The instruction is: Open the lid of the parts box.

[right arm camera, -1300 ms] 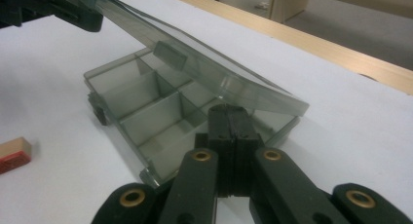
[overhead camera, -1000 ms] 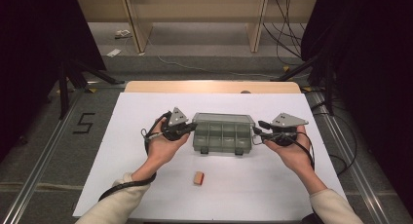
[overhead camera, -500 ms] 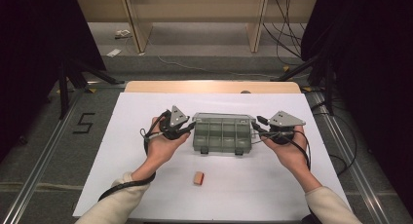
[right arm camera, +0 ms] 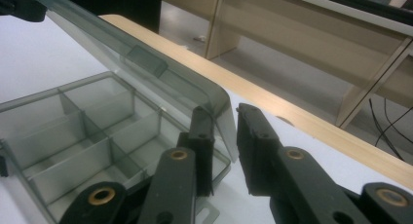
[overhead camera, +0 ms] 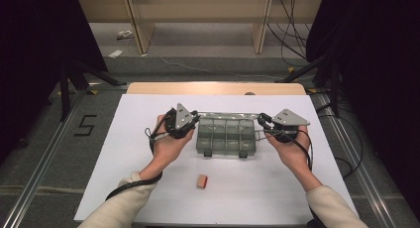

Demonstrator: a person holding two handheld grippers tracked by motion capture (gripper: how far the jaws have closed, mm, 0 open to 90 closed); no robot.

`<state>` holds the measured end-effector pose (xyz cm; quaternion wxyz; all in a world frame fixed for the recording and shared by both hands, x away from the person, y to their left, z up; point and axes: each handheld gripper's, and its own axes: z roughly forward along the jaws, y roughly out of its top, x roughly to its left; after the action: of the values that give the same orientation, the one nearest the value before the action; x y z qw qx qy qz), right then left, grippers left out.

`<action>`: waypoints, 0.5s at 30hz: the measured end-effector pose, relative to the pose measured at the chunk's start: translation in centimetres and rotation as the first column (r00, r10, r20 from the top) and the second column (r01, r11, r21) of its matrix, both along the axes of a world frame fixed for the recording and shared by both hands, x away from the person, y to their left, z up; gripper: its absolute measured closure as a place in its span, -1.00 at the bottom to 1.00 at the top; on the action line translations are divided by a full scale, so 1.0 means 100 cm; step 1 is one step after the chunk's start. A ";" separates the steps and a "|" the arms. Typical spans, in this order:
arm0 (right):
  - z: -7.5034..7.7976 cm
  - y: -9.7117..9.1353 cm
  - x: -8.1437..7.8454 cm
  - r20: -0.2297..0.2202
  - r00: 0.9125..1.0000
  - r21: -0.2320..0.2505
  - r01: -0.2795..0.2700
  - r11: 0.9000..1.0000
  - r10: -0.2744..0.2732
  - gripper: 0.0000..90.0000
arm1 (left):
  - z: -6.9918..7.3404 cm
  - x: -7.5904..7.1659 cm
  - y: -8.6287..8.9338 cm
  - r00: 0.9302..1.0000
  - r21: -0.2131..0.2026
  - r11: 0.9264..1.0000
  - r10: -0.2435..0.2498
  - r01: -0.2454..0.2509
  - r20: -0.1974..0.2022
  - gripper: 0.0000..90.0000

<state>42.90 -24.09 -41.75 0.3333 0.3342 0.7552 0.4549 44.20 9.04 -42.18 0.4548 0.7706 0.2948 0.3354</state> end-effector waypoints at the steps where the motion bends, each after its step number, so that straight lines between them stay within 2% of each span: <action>1: 0.000 0.001 0.001 0.004 1.000 0.001 0.002 1.000 -0.002 0.77 | 0.000 0.000 0.000 1.000 0.005 1.000 0.003 -0.003 0.006 0.78; 15: 0.003 0.010 0.008 0.024 0.996 0.020 0.086 0.996 -0.087 0.87 | 0.002 0.010 -0.002 0.999 -0.013 0.999 0.030 -0.030 0.029 0.84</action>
<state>43.69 -23.10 -41.44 0.3588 0.3640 0.7313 0.4515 45.16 8.85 -41.96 0.4589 0.7582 0.3019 0.3513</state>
